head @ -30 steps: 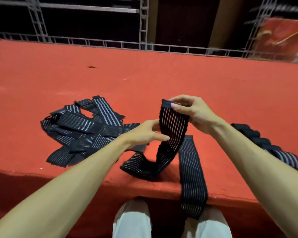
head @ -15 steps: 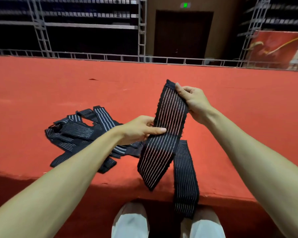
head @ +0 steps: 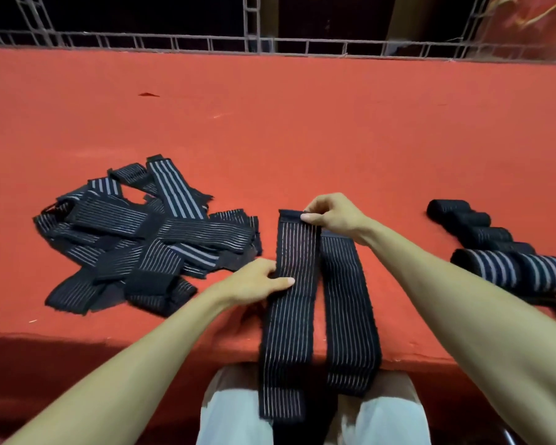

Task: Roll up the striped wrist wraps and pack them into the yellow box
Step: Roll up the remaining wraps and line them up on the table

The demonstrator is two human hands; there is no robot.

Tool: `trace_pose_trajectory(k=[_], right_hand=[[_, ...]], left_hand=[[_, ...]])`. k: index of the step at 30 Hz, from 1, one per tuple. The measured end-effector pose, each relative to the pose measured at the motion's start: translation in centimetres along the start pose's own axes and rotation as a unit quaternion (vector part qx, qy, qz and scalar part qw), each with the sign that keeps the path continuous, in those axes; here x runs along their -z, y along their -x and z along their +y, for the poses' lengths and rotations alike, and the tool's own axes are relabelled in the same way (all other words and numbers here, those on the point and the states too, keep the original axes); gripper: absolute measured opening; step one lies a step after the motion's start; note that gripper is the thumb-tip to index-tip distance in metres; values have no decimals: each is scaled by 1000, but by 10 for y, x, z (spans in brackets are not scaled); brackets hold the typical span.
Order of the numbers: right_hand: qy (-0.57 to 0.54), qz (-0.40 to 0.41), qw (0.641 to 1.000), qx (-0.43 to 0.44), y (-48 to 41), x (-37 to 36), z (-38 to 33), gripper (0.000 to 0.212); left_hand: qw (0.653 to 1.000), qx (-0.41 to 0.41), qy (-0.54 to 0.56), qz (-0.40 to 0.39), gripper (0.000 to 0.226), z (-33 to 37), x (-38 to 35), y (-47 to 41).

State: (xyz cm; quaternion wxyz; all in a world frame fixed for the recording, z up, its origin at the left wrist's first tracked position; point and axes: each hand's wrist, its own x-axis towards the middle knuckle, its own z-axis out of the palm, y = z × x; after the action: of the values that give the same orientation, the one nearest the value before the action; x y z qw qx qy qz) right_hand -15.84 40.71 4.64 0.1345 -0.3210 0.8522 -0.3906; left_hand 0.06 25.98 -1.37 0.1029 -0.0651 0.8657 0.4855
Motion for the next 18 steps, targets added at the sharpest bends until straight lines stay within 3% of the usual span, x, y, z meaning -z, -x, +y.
trace_pose_trajectory(k=[4,9,14,16,18], right_hand=[[22,16,999,-26,-27,-7,23,12],[92,14,995,-47,-54,-24,47,27],[106,38,991,-76,-64,-41,60,28],[82,53,992,-84,-60,-41,60,19],[63,84,991,-78,-51,-34,60,6]], left_hand=[[989,-38,-110,89,17,-14,0,-20],[965,-28,-192,175,44,-29,-11,-42],[945,-61,-128,294,36,-38,-27,-49],[940,-72,-89,320,43,-36,-29,-46],[932,-116,-115,323,35,-33,-30,-41]])
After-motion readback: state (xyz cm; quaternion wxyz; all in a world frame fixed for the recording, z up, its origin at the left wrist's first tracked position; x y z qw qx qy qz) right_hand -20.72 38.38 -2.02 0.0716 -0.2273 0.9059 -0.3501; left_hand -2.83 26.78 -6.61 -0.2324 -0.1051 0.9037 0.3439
